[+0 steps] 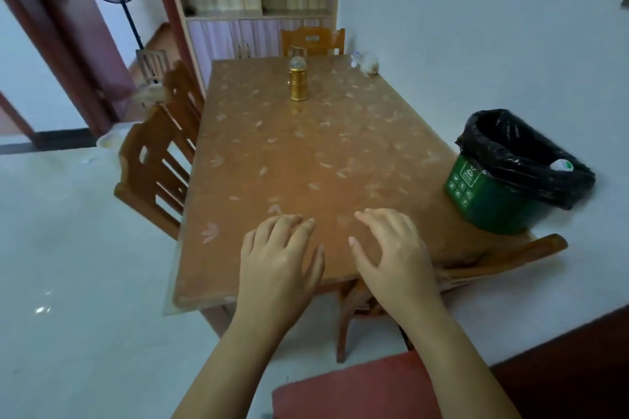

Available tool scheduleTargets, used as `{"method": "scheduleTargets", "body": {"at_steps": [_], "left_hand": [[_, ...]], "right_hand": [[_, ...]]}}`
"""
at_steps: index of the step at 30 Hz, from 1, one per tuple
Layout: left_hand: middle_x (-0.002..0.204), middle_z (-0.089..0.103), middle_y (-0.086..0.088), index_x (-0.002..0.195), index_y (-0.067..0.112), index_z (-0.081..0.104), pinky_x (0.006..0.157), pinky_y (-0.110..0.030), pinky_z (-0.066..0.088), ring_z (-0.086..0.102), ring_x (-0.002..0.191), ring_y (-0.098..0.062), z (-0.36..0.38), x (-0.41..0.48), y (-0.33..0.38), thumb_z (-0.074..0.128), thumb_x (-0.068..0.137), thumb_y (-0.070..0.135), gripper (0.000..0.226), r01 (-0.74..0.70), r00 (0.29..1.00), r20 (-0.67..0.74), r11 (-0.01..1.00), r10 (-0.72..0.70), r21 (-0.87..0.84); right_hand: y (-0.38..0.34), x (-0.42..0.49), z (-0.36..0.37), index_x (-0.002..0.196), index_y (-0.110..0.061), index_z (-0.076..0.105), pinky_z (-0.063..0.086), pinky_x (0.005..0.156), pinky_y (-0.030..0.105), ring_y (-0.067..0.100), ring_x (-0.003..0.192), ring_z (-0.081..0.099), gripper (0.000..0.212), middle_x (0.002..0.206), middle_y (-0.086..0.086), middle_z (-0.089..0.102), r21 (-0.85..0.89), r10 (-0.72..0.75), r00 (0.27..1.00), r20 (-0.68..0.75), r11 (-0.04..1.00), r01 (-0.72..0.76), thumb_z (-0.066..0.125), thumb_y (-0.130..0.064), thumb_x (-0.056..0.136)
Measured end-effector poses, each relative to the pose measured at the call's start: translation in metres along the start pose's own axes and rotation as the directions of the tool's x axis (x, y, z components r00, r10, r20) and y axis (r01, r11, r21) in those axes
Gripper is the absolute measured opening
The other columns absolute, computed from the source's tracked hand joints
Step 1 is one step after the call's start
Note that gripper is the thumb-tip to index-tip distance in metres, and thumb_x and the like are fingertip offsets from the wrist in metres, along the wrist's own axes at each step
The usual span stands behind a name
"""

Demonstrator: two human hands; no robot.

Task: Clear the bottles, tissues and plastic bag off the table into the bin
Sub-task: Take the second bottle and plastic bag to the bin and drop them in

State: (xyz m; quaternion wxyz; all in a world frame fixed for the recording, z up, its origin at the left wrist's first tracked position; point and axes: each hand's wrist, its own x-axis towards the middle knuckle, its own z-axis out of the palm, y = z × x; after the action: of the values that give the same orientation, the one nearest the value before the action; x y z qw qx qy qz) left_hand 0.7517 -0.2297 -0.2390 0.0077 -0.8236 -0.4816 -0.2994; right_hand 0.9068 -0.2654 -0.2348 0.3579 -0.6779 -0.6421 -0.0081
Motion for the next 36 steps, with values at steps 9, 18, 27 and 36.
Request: {"method": "scheduleTargets", "body": {"at_steps": [9, 18, 27, 36], "left_hand": [[0.102, 0.068, -0.01, 0.104, 0.01, 0.065, 0.078, -0.039, 0.046, 0.061, 0.095, -0.03, -0.057, -0.052, -0.09, 0.062, 0.078, 0.023, 0.029, 0.219, 0.971, -0.113, 0.973, -0.211, 0.068], [0.1, 0.069, -0.01, 0.101, 0.009, 0.066, 0.078, -0.04, 0.046, 0.061, 0.095, -0.03, -0.138, -0.095, -0.244, 0.048, 0.081, 0.03, 0.034, 0.332, 0.936, -0.164, 0.937, -0.312, 0.113], [0.098, 0.069, -0.01, 0.101, 0.007, 0.065, 0.078, -0.04, 0.046, 0.062, 0.094, -0.031, -0.189, -0.125, -0.386, 0.046, 0.081, 0.029, 0.035, 0.392, 0.909, -0.218, 0.906, -0.355, 0.16], [0.099, 0.068, -0.01, 0.102, 0.007, 0.065, 0.077, -0.041, 0.046, 0.062, 0.095, -0.031, -0.174, -0.067, -0.5, 0.046, 0.081, 0.03, 0.036, 0.385, 0.911, -0.217, 0.912, -0.35, 0.143]], "right_hand": [[-0.1, 0.002, 0.066, 0.117, -0.018, 0.055, 0.039, 0.094, 0.036, 0.019, 0.115, 0.045, 0.032, 0.12, 0.002, 0.057, 0.071, -0.138, 0.976, 0.171, 0.989, 0.127, 0.057, -0.027, 0.085], [-0.253, 0.007, 0.167, 0.112, -0.017, 0.058, 0.036, 0.092, 0.034, 0.02, 0.11, 0.049, 0.03, 0.114, 0.002, 0.06, 0.139, -0.236, 0.951, 0.2, 0.968, 0.211, 0.06, -0.024, 0.083], [-0.379, 0.014, 0.267, 0.116, -0.018, 0.055, 0.039, 0.095, 0.036, 0.02, 0.113, 0.048, 0.032, 0.119, 0.002, 0.059, 0.189, -0.276, 0.913, 0.301, 0.955, 0.227, 0.057, -0.029, 0.086], [-0.427, 0.099, 0.355, 0.116, -0.015, 0.056, 0.038, 0.097, 0.038, 0.022, 0.115, 0.048, 0.033, 0.12, 0.006, 0.059, 0.183, -0.274, 0.902, 0.335, 0.958, 0.223, 0.056, -0.027, 0.086]]}}
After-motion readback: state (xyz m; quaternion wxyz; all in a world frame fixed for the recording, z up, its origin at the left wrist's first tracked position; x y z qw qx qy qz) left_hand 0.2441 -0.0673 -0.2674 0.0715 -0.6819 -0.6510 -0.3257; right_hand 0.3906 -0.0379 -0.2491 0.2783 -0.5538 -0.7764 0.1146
